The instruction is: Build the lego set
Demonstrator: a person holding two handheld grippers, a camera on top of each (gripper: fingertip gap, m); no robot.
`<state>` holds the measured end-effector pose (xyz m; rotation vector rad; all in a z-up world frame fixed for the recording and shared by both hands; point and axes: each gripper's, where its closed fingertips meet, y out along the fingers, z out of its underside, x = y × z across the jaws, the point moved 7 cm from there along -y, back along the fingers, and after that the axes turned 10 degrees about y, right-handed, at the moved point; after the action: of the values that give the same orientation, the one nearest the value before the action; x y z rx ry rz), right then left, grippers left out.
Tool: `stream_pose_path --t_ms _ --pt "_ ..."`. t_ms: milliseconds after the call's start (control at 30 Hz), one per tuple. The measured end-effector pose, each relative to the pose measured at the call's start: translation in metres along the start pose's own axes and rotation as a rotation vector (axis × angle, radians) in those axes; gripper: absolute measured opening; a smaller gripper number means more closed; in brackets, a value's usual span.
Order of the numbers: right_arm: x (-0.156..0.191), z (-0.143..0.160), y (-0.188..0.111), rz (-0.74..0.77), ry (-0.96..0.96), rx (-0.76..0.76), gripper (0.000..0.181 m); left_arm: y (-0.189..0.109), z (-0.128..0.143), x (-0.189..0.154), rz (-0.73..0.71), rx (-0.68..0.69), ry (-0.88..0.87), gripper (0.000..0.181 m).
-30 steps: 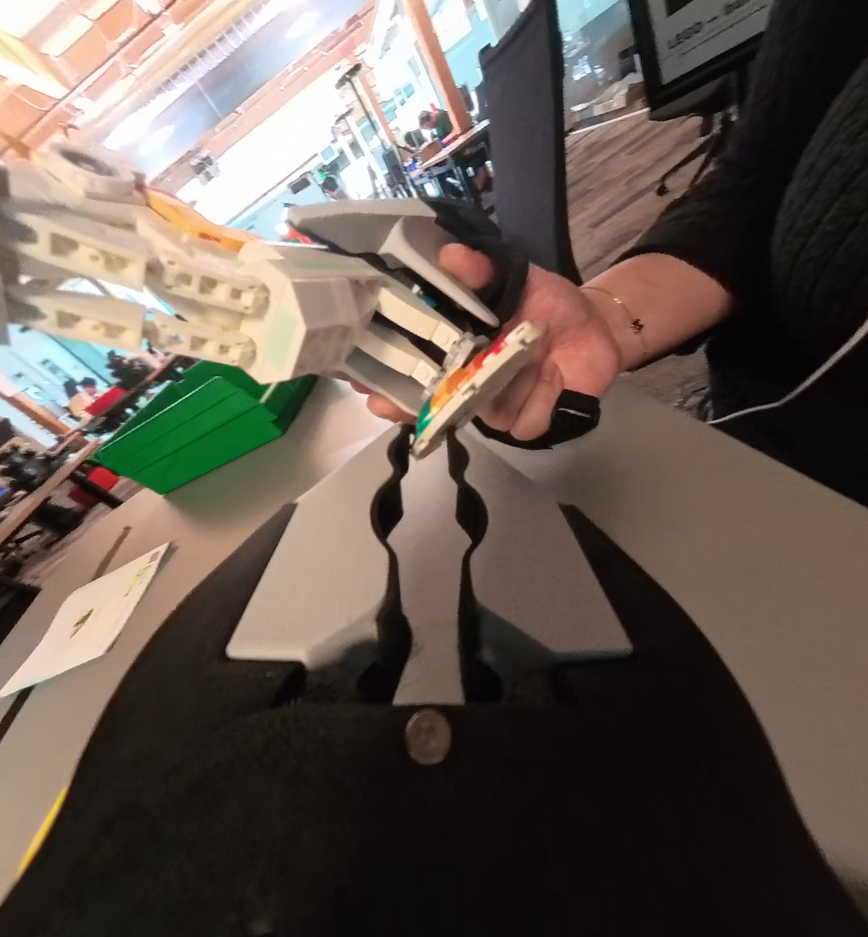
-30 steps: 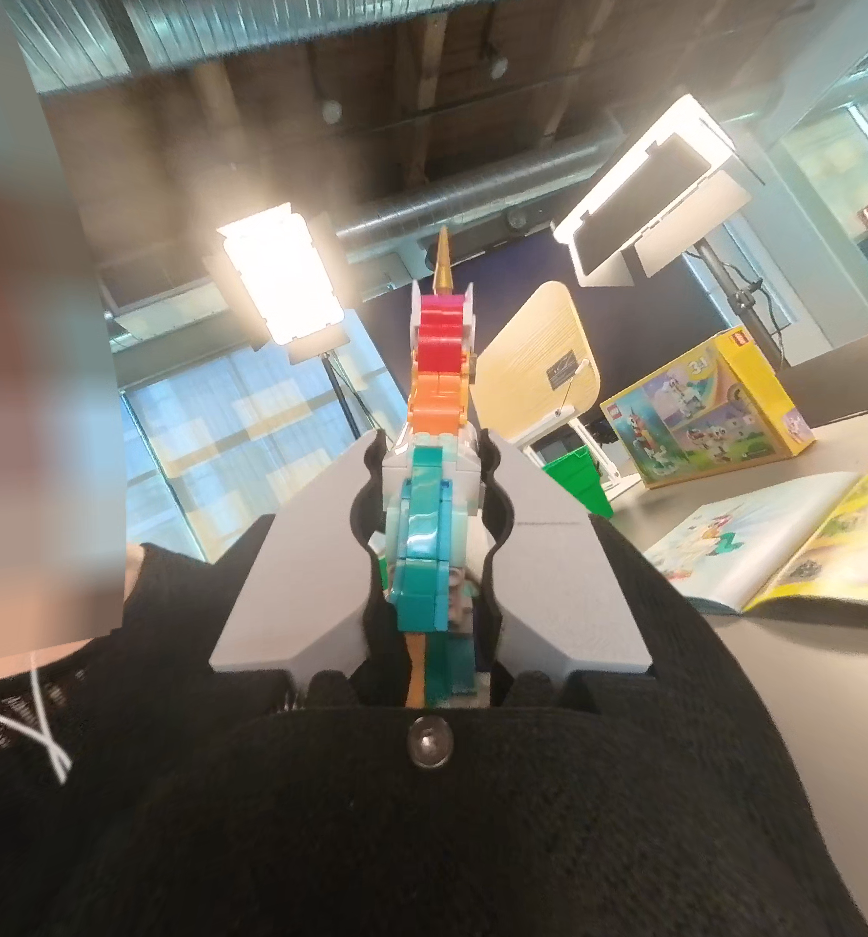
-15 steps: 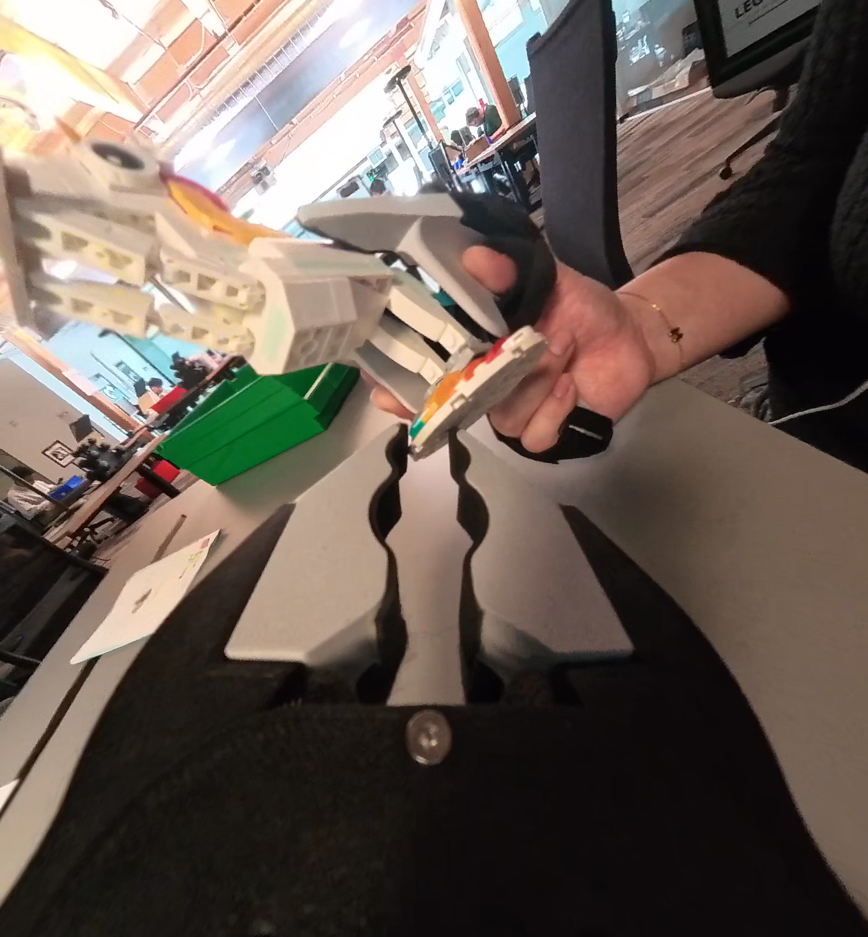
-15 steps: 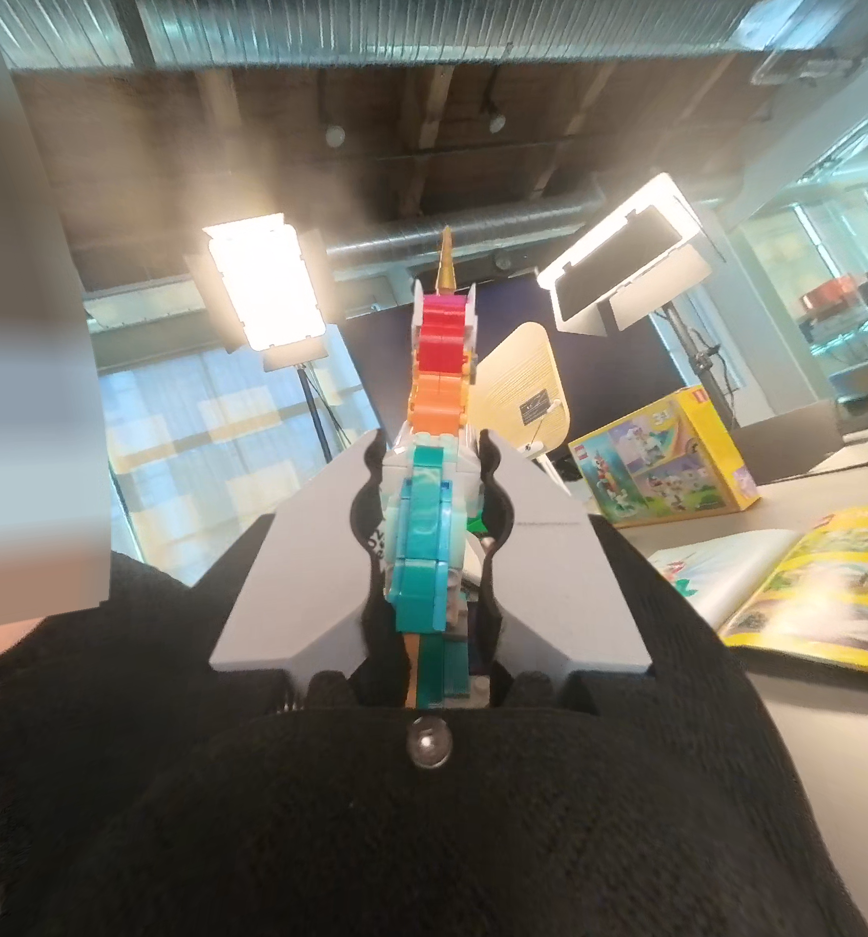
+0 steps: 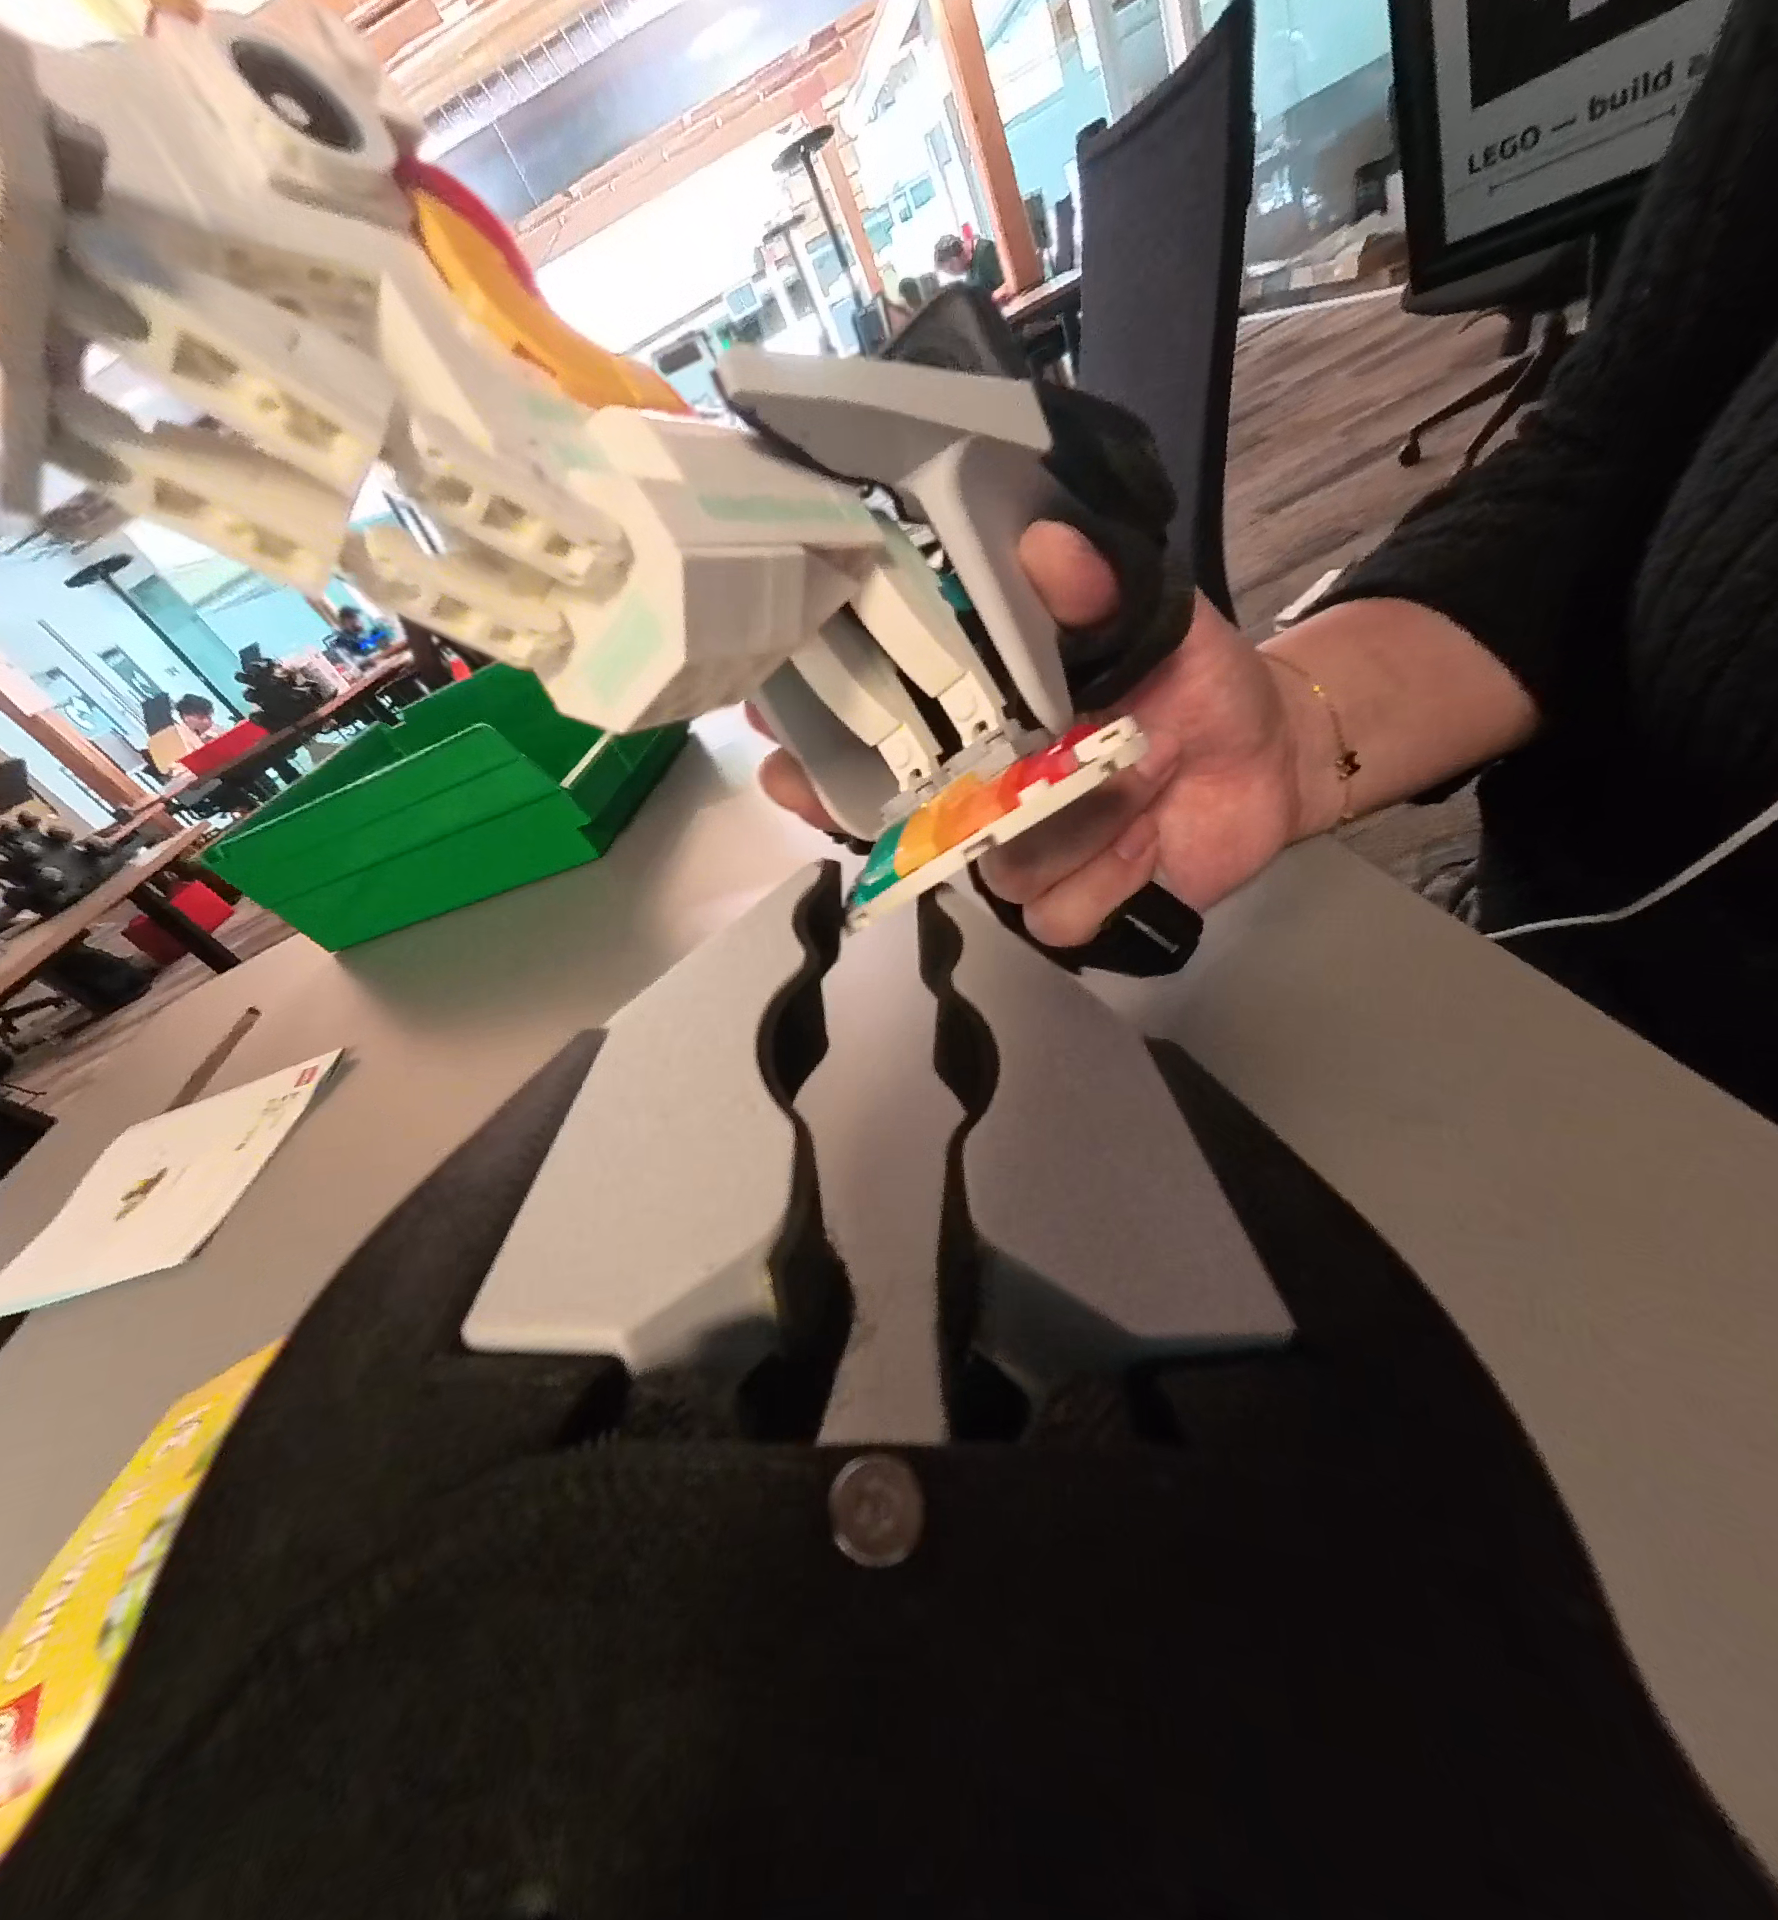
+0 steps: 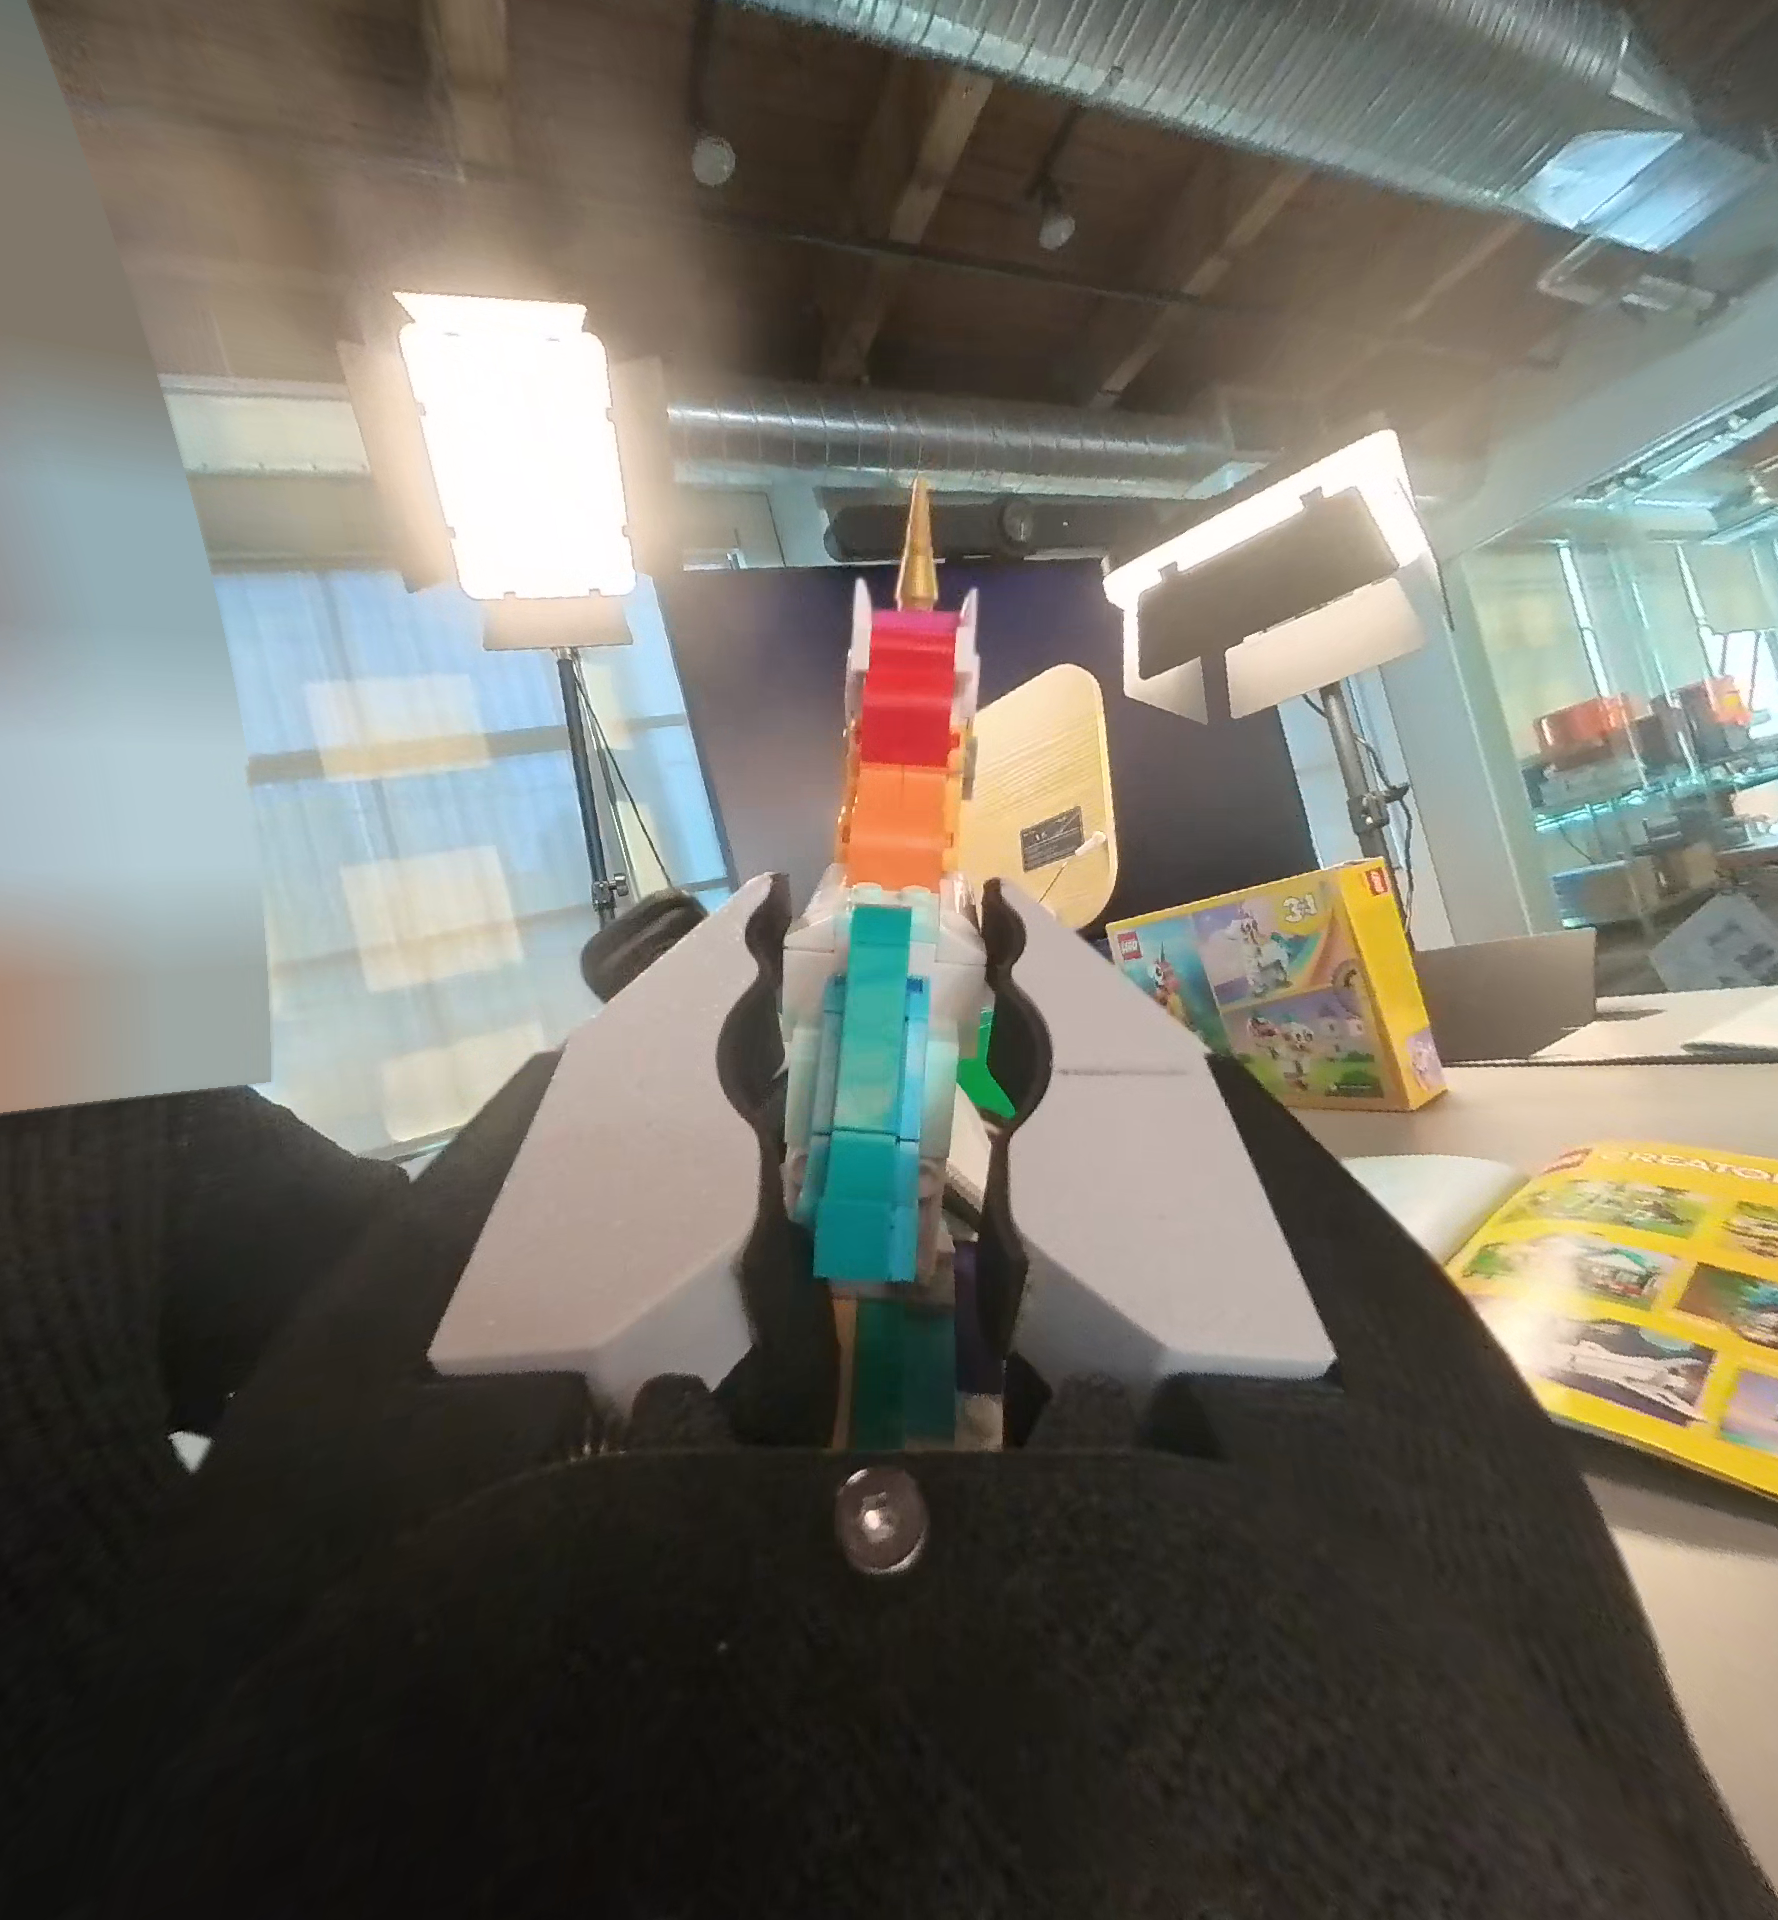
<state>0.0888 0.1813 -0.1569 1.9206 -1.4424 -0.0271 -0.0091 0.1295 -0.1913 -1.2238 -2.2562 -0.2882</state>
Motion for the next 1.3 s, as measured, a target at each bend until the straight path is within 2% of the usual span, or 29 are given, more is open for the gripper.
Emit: stream_pose_path --t_ms 267,433,533,767,1000,1133,1300 --pt "0.004 0.001 0.001 0.014 -0.095 -0.018 0.035 -0.001 0.001 0.002 0.001 -0.021 -0.056 0.014" --pt "0.003 0.001 0.001 0.023 -0.093 -0.023 0.035 0.0 0.002 0.002 0.006 -0.016 -0.053 0.014" --pt "-0.001 0.0 0.0 0.026 -0.026 -0.048 0.035 0.0 0.002 0.002 -0.007 -0.006 -0.023 0.014" --pt "-0.007 0.0 -0.002 0.044 0.064 -0.076 0.035 0.0 0.003 0.001 -0.067 0.032 0.097 0.02" --pt "-0.012 0.002 -0.004 0.057 0.139 -0.058 0.035 0.001 -0.002 -0.008 -0.105 0.094 0.349 0.023" --pt "-0.015 0.005 -0.004 0.04 0.214 -0.021 0.035 0.001 -0.003 -0.015 -0.071 0.108 0.452 0.019" --pt "-0.019 0.012 -0.002 0.005 0.313 0.113 0.035 0.004 -0.001 -0.024 -0.017 0.13 0.538 0.016"
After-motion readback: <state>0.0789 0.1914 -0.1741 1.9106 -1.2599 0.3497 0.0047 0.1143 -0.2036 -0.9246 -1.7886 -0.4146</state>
